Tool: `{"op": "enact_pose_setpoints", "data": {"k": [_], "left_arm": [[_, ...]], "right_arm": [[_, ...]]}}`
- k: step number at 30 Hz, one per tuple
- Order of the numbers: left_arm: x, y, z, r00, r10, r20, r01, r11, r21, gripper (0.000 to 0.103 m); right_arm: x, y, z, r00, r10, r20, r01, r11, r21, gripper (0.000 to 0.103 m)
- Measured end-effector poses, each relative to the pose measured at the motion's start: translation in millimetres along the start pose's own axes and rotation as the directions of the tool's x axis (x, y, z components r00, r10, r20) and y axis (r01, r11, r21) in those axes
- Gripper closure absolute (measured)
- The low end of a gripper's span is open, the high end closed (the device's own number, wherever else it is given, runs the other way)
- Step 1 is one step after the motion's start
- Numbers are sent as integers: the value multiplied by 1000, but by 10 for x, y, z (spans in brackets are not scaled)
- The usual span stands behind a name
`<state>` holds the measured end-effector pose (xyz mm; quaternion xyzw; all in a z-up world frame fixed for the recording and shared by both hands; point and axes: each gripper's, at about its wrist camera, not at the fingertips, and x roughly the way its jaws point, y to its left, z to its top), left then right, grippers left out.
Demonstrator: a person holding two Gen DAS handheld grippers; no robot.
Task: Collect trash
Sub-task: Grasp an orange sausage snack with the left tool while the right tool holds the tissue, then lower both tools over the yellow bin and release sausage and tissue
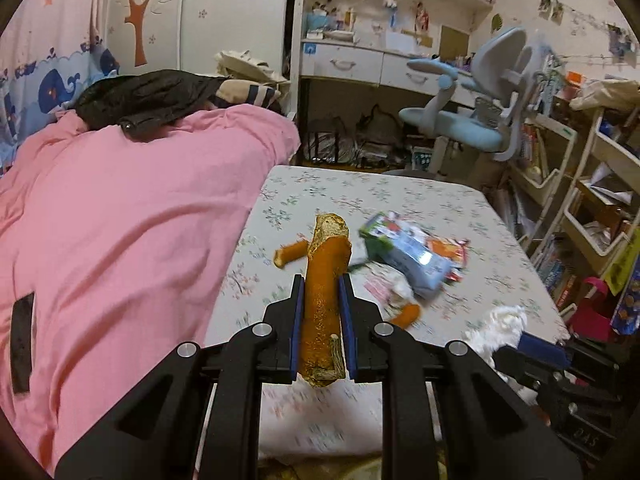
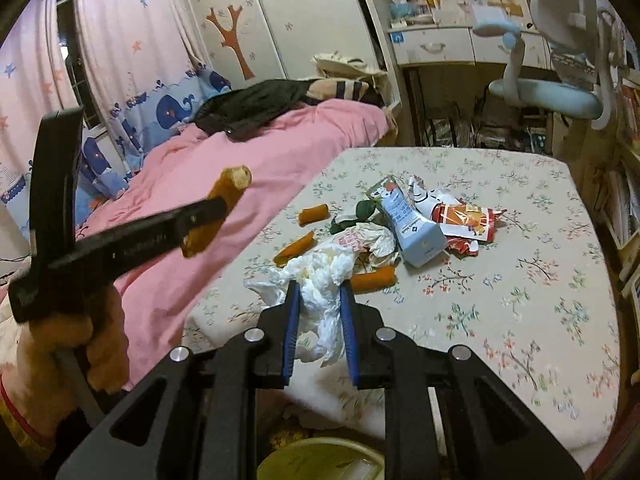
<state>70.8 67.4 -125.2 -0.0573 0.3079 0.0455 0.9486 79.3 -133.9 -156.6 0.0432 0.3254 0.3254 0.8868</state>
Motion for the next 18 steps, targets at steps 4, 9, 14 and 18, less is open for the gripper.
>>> {"op": "enact_pose_setpoints", "data": {"k": [4,9,14,18], "left_arm": [[-260,-89,-222,1000,-20,4,20,1000,7,87],[-486,-226,-525,998,-46,-33,47,998,33,87],[-627,-354,-884,994,-59,-96,65,996,60,87],[-676,-400,-1118,987,-64,-150,74,995,64,87]], "right_arm": [[-125,101,-230,1000,-6,-16,6,1000,-9,82],[-251,168,-470,999,-3,-53,3,1000,-3,82],[-318,168,-708,994,-7,-113,10,1000,29,82],[-348,160,-916,985,-6,-174,16,998,55,82]]}}
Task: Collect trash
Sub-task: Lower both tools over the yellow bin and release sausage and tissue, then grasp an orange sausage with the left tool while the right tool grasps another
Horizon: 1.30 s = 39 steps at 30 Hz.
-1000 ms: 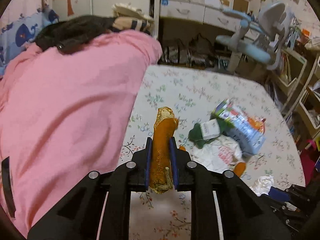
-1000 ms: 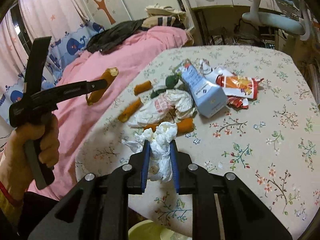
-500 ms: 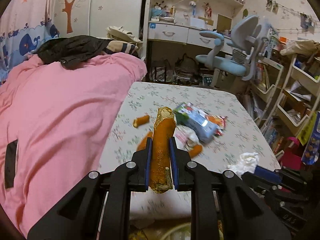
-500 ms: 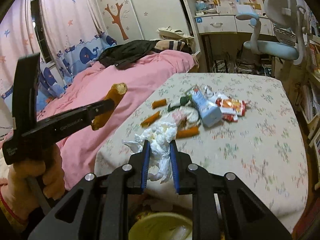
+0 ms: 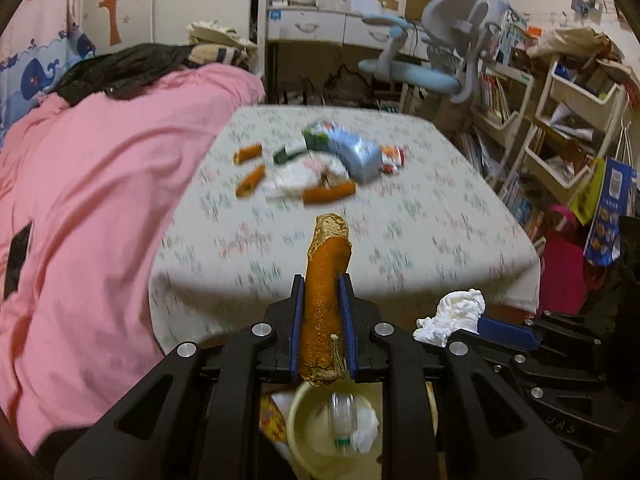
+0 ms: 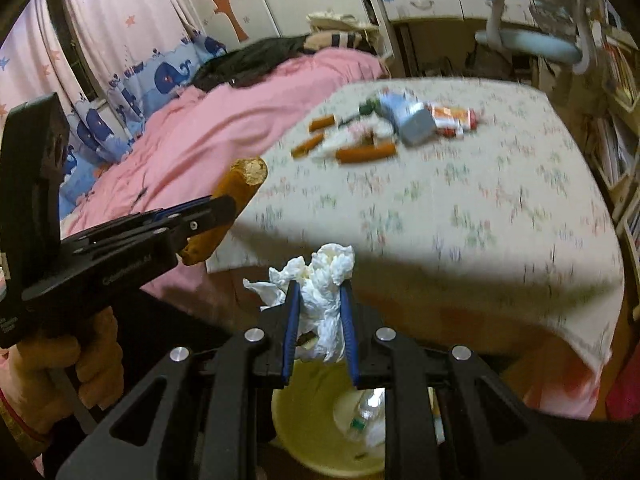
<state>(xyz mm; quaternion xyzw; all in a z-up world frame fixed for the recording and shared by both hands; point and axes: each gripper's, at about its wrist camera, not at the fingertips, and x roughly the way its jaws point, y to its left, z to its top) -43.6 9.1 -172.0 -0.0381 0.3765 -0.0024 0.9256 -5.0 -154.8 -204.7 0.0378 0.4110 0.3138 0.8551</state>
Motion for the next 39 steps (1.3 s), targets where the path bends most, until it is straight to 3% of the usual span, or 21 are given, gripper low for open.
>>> {"op": "enact_pose_setpoints", "data": {"k": [5,7,9,12,14,17,19,21,24,27,32,39], "left_arm": [[3,-90,-183,999,-8,-49,9,1000,19,87],[3,-139,-251,997,-10,-71,11,1000,23,87],[20,-184,-366,994,-18,-109,20,1000,18,87],[62,-260,-528,986,-25,-166,29,999,22,86],[124,-337,-675,971,-48,-233,58,998,38,86],[150,-394,-761,964,-49,-261,65,996,53,74],[108,-403,-728,972,-26,-232,42,997,66,62],[10,-361,-617,987,4,-162,4,999,53,42],[-135,-265,-395,997,63,-51,-61,998,29,28],[-253,-92,-102,990,131,58,-130,991,-22,23],[-318,140,280,966,198,166,-185,978,-91,23],[-248,286,571,947,239,216,-219,969,-111,18]], "right_arm": [[72,-42,-224,994,6,-107,-2,1000,30,80],[107,-73,-298,990,-17,-138,24,999,45,72],[68,-124,-305,991,-53,-120,61,996,66,53],[-58,-251,-267,995,-80,-62,87,989,122,46],[-121,-306,-262,995,-96,-29,99,983,154,43],[-220,-336,-228,995,-98,34,90,980,180,38],[-308,-325,-213,990,-115,86,99,979,177,34],[-358,-325,-198,985,-126,116,104,979,178,32],[-426,-314,-158,973,-160,163,132,976,173,29],[-460,-278,-116,963,-180,200,149,976,157,28],[-494,-173,-39,943,-199,265,177,979,106,25],[-434,-163,272,936,-187,300,178,982,57,20]]}}
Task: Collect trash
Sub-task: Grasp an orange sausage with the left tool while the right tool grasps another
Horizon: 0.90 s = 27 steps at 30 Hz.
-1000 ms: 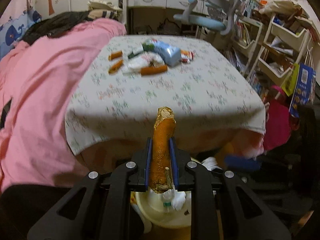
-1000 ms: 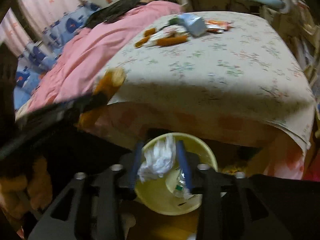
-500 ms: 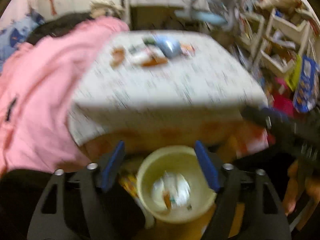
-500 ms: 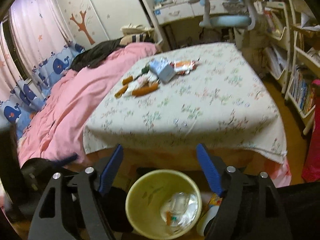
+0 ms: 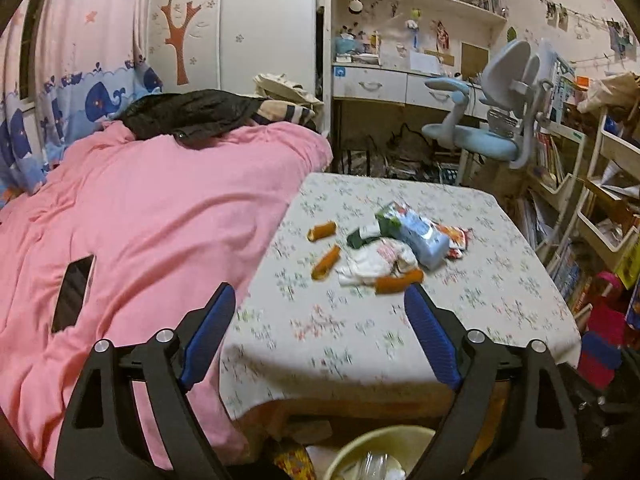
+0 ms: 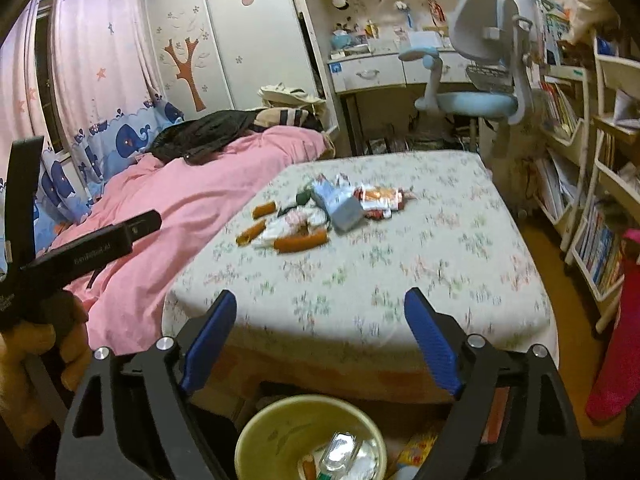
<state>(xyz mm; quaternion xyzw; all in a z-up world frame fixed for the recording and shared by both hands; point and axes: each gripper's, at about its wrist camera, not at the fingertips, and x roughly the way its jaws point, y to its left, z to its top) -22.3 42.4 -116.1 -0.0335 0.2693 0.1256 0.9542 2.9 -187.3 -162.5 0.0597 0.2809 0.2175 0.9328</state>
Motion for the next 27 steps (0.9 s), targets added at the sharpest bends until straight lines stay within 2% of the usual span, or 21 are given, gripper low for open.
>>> {"op": "enact_pose_setpoints", "data": {"k": [4,12,15,17,19,21,27], "left_arm": [[159,-11,113,1000,4,5,-4,1000,1,16],[483,-87,395,999,15,31,-15,1000,25,13],[592,-80,413,999,30,39,-30,999,20,12],[693,-60,352,999,33,16,-34,999,13,12],[780,-41,316,999,31,-25,-31,1000,-1,12],[812,-39,317,1000,22,-20,-22,1000,-10,12],[926,25,295,999,5,-50,-7,999,-39,12]], "right_arm": [[144,42,284,1000,3,30,-1,998,-68,14],[453,81,740,997,10,79,5,982,-190,12],[557,4,696,997,3,71,8,989,-151,12],[630,-37,646,999,16,32,-13,995,-95,12],[648,39,615,999,33,24,-30,992,-119,12],[662,116,615,999,40,14,-37,987,-159,12],[761,162,608,997,66,-29,-70,983,-170,12]]}}
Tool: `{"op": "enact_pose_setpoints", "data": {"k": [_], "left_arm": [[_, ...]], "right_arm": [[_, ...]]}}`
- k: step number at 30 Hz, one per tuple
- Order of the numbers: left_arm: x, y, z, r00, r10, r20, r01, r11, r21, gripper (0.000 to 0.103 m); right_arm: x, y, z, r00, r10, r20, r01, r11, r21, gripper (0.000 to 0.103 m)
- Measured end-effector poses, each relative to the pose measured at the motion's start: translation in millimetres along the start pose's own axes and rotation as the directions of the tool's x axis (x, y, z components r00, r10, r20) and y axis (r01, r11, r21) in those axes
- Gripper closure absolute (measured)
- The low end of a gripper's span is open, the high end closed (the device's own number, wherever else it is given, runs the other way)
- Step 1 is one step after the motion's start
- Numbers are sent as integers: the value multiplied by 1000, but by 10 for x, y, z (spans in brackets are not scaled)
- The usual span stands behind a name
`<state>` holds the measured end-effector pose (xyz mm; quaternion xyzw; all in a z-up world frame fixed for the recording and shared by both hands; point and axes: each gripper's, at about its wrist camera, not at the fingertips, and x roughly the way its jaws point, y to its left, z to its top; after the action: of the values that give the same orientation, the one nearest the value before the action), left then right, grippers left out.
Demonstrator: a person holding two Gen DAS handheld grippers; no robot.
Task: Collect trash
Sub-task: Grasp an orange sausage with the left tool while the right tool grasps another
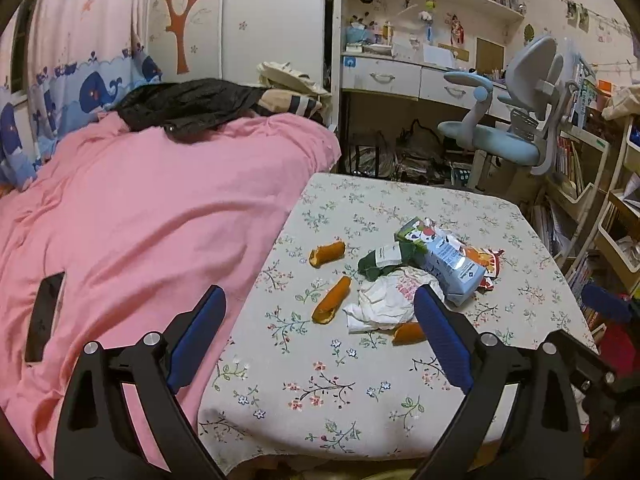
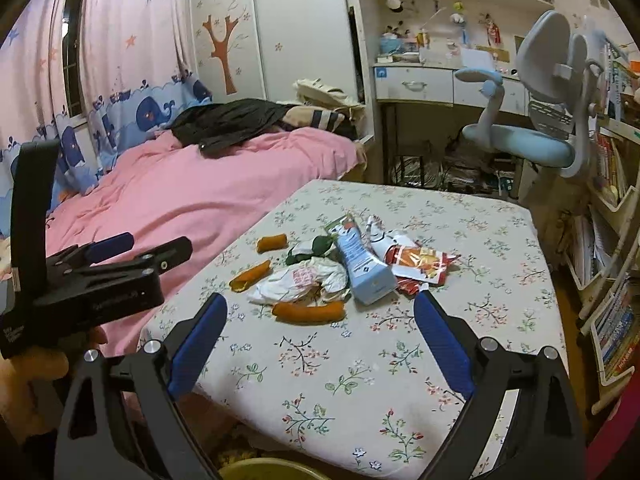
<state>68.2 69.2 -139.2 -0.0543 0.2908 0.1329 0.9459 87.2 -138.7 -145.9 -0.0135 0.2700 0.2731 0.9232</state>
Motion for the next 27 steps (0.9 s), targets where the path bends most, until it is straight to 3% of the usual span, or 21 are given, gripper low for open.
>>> {"op": "enact_pose_setpoints", "data": {"k": [5,8,11,15,20,27], "left_arm": [[225,114,116,997,-38,-69,38,999,-9,12],[483,176,196,988,-57,-142,60,998,18,12],[818,241,206,969,-70,-238,80,996,28,18],[1059,193,191,956,-84,-283,104,993,57,20],[1342,28,171,944,-65,-324,115,984,136,31],[1619,1,161,923,-58,-381,121,982,143,41]], "right_arm": [[152,-41,81,994,81,-70,-83,996,-25,12],[419,-25,122,976,118,-182,-146,978,-151,12],[652,-72,130,956,157,-247,-207,959,-193,20],[905,12,89,931,173,-321,-268,923,-277,29],[1115,116,28,909,189,-372,-319,889,-329,39],[1357,93,64,897,196,-395,-341,876,-342,42]]}}
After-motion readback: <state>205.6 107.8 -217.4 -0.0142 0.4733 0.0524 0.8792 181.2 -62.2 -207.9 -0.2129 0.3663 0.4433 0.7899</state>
